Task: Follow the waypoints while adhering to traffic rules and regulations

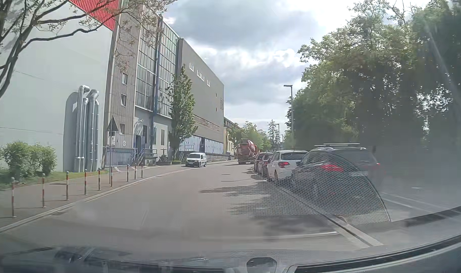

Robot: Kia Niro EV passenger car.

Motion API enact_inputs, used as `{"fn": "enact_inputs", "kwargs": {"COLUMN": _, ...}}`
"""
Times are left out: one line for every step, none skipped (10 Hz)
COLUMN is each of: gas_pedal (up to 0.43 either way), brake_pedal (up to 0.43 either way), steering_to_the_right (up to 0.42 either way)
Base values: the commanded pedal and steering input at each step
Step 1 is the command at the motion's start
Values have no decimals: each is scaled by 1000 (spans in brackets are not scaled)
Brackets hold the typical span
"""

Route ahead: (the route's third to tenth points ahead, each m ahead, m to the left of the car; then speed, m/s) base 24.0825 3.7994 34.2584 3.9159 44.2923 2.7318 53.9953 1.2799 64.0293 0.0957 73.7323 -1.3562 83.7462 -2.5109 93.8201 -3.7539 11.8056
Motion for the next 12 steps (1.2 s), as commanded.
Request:
{"fn": "enact_inputs", "kwargs": {"gas_pedal": 98, "brake_pedal": 0, "steering_to_the_right": -33}}
{"fn": "enact_inputs", "kwargs": {"gas_pedal": 98, "brake_pedal": 0, "steering_to_the_right": -29}}
{"fn": "enact_inputs", "kwargs": {"gas_pedal": 98, "brake_pedal": 0, "steering_to_the_right": -24}}
{"fn": "enact_inputs", "kwargs": {"gas_pedal": 98, "brake_pedal": 0, "steering_to_the_right": -20}}
{"fn": "enact_inputs", "kwargs": {"gas_pedal": 98, "brake_pedal": 0, "steering_to_the_right": -12}}
{"fn": "enact_inputs", "kwargs": {"gas_pedal": 98, "brake_pedal": 0, "steering_to_the_right": -5}}
{"fn": "enact_inputs", "kwargs": {"gas_pedal": 98, "brake_pedal": 0, "steering_to_the_right": -4}}
{"fn": "enact_inputs", "kwargs": {"gas_pedal": 98, "brake_pedal": 0, "steering_to_the_right": -2}}
{"fn": "enact_inputs", "kwargs": {"gas_pedal": 98, "brake_pedal": 0, "steering_to_the_right": 2}}
{"fn": "enact_inputs", "kwargs": {"gas_pedal": 98, "brake_pedal": 0, "steering_to_the_right": 8}}
{"fn": "enact_inputs", "kwargs": {"gas_pedal": 98, "brake_pedal": 0, "steering_to_the_right": 14}}
{"fn": "enact_inputs", "kwargs": {"gas_pedal": 98, "brake_pedal": 0, "steering_to_the_right": 20}}
